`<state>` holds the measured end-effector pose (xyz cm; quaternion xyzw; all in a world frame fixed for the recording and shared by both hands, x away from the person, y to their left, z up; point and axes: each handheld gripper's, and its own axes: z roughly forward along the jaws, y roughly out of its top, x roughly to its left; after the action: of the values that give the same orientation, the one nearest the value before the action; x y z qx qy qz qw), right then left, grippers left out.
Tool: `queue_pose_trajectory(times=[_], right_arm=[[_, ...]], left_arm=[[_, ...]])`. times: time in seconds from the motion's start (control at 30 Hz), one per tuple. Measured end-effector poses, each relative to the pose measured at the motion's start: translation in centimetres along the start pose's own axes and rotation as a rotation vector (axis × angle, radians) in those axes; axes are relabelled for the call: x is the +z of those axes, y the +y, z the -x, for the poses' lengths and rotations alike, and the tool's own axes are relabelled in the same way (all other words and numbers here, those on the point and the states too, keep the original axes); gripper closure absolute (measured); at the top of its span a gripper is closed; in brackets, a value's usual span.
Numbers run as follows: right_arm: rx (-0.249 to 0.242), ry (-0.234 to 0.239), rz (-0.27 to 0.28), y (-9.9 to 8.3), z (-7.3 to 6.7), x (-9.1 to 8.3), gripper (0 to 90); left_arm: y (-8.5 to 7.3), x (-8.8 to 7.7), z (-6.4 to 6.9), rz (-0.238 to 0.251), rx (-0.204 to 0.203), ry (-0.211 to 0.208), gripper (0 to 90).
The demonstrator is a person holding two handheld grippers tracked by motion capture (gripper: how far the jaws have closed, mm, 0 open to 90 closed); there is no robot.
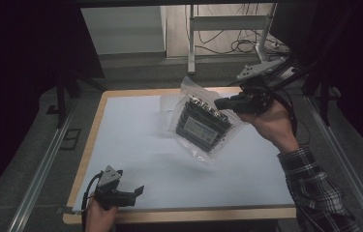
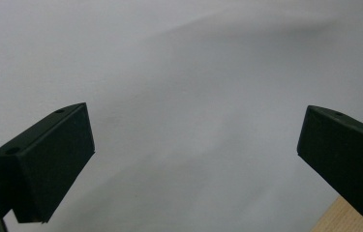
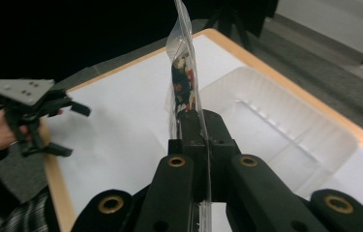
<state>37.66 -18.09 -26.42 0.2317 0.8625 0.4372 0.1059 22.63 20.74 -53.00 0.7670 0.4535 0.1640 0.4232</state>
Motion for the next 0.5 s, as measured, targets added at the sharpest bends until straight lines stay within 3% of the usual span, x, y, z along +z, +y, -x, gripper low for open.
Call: queue_pose_trajectory(times=[0.27, 0.5], right_arm=[[0.029, -0.065, 0.029, 1.4, 1.8, 0.5, 88.9], [0.032, -0.092, 0.039, 2.4, 2.8, 1.0, 88.9]], left_arm=[[0.0, 0.0, 0.0, 0.002, 0.003, 0.003, 0.0], [0.0, 0.0, 0.1, 0.012, 0.012, -0.005, 0.0]])
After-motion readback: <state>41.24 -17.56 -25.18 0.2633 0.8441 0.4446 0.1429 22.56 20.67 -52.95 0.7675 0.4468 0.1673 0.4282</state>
